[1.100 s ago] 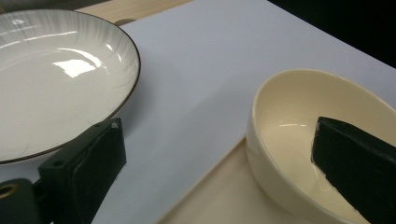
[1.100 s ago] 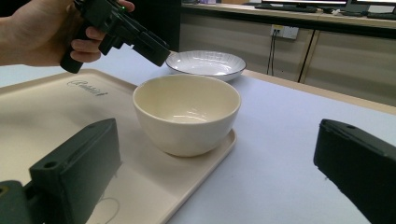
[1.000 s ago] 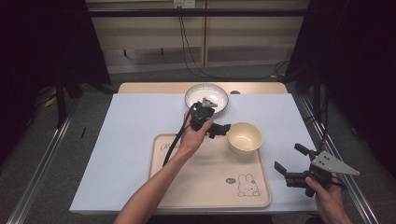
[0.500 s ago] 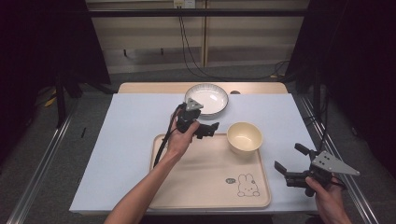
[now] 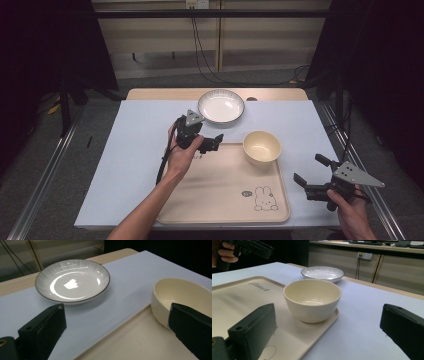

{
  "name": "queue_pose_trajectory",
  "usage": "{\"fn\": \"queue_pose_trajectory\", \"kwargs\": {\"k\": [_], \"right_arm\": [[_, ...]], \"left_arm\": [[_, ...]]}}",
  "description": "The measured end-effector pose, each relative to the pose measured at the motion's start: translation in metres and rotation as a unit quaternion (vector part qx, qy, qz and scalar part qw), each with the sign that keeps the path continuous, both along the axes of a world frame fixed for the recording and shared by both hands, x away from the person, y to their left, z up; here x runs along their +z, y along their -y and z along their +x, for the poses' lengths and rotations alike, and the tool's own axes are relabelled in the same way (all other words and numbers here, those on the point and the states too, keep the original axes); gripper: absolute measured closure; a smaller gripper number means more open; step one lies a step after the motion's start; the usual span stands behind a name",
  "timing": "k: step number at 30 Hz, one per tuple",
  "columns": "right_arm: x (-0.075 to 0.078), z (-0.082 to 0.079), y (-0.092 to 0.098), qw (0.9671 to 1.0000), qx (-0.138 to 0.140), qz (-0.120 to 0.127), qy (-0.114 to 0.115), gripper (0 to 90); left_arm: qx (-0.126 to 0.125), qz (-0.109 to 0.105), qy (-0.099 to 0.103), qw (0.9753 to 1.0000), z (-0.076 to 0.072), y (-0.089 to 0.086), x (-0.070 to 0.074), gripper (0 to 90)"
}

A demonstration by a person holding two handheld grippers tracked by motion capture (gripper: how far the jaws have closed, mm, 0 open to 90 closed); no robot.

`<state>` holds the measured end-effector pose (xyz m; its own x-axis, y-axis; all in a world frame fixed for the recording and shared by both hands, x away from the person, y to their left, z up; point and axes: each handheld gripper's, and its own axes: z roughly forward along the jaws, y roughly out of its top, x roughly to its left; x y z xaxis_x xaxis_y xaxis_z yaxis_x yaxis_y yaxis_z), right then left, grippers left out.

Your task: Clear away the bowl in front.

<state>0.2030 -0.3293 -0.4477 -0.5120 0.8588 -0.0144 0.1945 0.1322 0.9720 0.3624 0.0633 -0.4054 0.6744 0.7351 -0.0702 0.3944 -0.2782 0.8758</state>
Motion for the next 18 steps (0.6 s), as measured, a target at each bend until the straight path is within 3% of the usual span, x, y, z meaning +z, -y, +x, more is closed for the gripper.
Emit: {"fn": "queue_pose_trajectory", "kwargs": {"k": [7,8,11,18], "right_arm": [[0.000,0.000,0.000,1.0000,-0.001,0.000,0.000,0.3],[0.000,0.000,0.000,1.0000,-0.001,0.000,0.000,0.3],[0.000,0.000,0.000,1.0000,-0.001,-0.001,0.002,0.3],[0.000,0.000,0.000,1.0000,-0.002,0.000,0.000,0.3]], "left_arm": [[0.014,-0.005,0.024,0.9996,-0.013,-0.015,0.006,1.7],[0.021,0.008,0.035,0.9991,-0.016,-0.020,0.006,1.7],[0.032,-0.007,0.030,0.9990,-0.020,-0.030,0.004,1.6],[0.048,0.002,0.035,0.9982,-0.036,-0.054,0.002,1.5]]}}
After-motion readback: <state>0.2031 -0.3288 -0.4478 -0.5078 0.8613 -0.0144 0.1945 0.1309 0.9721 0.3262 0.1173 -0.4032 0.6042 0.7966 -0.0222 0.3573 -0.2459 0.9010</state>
